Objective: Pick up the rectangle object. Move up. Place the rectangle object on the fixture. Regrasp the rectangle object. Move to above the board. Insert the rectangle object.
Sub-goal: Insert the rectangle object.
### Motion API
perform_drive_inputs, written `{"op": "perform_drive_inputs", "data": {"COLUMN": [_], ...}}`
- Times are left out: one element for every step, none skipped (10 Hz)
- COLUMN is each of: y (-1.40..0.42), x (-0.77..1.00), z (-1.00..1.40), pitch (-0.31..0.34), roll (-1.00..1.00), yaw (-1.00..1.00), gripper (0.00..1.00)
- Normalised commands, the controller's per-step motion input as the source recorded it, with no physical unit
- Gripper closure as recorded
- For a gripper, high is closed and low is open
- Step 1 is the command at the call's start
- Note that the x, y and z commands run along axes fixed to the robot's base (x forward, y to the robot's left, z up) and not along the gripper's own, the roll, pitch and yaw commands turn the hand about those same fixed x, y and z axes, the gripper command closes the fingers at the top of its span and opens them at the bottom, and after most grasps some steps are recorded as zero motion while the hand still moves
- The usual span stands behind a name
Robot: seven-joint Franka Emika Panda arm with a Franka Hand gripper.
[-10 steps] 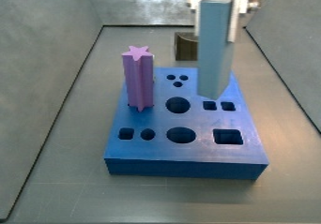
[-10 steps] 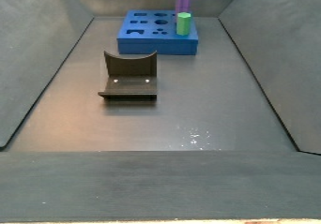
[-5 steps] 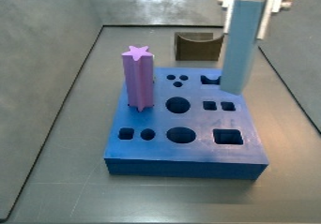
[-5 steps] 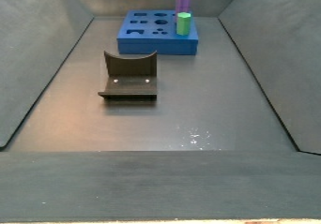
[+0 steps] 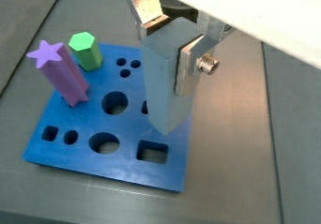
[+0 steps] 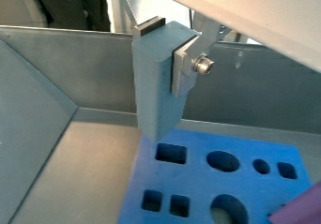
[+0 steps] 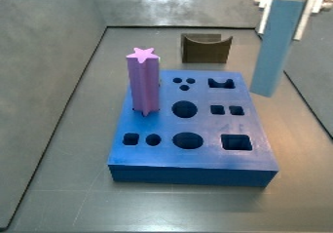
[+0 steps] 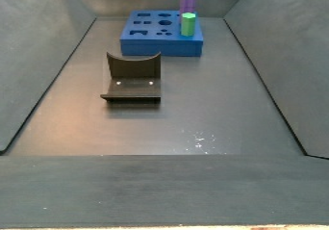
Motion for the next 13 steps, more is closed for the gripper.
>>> {"op": "perform_drive_inputs", "data": {"y": [-0.02,0.00,0.00,0.00,0.00,0.00,0.00,0.00,0.00,0.00,0.00,0.00,0.00], "x": [0.00,0.00,0.00,-0.01,-0.01,0.00,0.00,0.00,0.00,0.00,0.00,0.00,0.00], "z": [-0.01,-0.05,-0.05,-0.05,-0.06,-0.05,-0.05,-0.05,-0.05,-0.06,-0.05,-0.06,-0.06], "pitch": [0.000,0.000,0.000,0.000,0.000,0.000,0.000,0.000,0.000,0.000,0.000,0.000,0.000], "roll": [0.12,0.11,0.11,0.10,0.10,0.10,0.10,0.10,0.10,0.10,0.10,0.09,0.08], "yaw": [-0.92,-1.00,-1.00,-1.00,-1.00,-1.00,-1.00,-1.00,-1.00,-1.00,-1.00,-1.00,-1.00], "gripper": [1.00,1.00,1.00,1.00,1.00,1.00,1.00,1.00,1.00,1.00,1.00,1.00,1.00]}}
